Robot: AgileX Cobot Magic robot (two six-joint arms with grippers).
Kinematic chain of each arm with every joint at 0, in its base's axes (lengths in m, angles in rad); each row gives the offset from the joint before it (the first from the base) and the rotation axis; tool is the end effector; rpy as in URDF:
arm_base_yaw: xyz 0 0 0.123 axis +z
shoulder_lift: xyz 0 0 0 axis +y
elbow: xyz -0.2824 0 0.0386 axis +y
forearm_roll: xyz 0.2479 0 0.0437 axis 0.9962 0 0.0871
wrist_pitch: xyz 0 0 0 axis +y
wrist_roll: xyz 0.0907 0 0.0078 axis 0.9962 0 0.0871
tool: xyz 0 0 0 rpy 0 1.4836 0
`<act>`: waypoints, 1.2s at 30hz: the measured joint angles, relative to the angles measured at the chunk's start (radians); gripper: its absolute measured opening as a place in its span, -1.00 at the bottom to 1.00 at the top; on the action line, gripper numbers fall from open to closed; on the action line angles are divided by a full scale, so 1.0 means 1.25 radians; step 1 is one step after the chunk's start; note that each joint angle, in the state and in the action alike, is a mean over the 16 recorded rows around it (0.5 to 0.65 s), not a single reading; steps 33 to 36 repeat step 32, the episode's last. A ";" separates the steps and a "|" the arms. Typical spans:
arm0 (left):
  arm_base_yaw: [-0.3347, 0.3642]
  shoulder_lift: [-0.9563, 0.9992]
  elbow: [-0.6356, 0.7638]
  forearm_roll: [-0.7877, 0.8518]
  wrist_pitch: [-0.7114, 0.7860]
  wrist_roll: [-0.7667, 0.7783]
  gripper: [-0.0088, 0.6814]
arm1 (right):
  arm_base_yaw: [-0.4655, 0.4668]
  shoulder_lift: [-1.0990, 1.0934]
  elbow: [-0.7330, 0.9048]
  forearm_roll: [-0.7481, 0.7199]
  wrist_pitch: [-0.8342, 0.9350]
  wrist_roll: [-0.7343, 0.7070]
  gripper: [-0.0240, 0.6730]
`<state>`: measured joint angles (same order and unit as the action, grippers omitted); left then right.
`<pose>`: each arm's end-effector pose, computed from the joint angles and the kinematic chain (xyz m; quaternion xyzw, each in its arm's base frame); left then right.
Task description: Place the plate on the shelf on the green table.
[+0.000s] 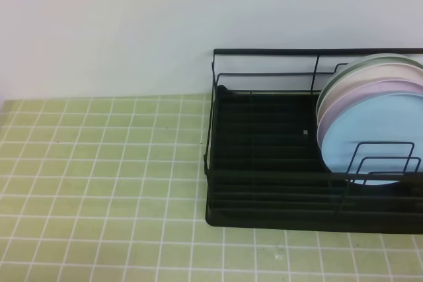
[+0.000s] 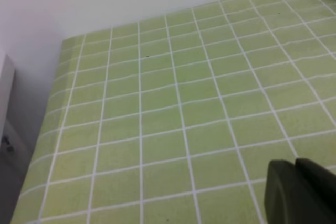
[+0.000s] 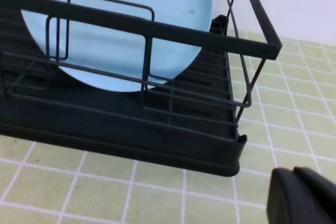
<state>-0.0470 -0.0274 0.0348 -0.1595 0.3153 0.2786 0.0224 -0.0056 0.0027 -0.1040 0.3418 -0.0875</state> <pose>0.0531 -0.0070 0.1747 0.0833 0.7796 0.0055 0.6207 0.0533 -0.0020 0.1818 -0.0713 0.7865 -0.0637 0.6102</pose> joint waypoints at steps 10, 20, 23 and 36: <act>0.002 -0.001 0.000 0.006 -0.006 -0.009 -0.97 | 0.000 0.000 0.000 0.000 0.000 0.000 -0.94; 0.002 -0.001 0.000 0.014 -0.014 -0.077 -0.97 | 0.000 0.000 0.000 -0.001 0.000 0.000 -0.94; 0.002 -0.001 0.000 0.014 -0.014 -0.097 -0.97 | 0.000 0.000 0.000 -0.001 0.000 0.001 -0.94; 0.002 -0.001 0.000 0.012 -0.013 -0.110 -0.97 | 0.000 0.000 0.000 -0.001 0.000 0.001 -0.94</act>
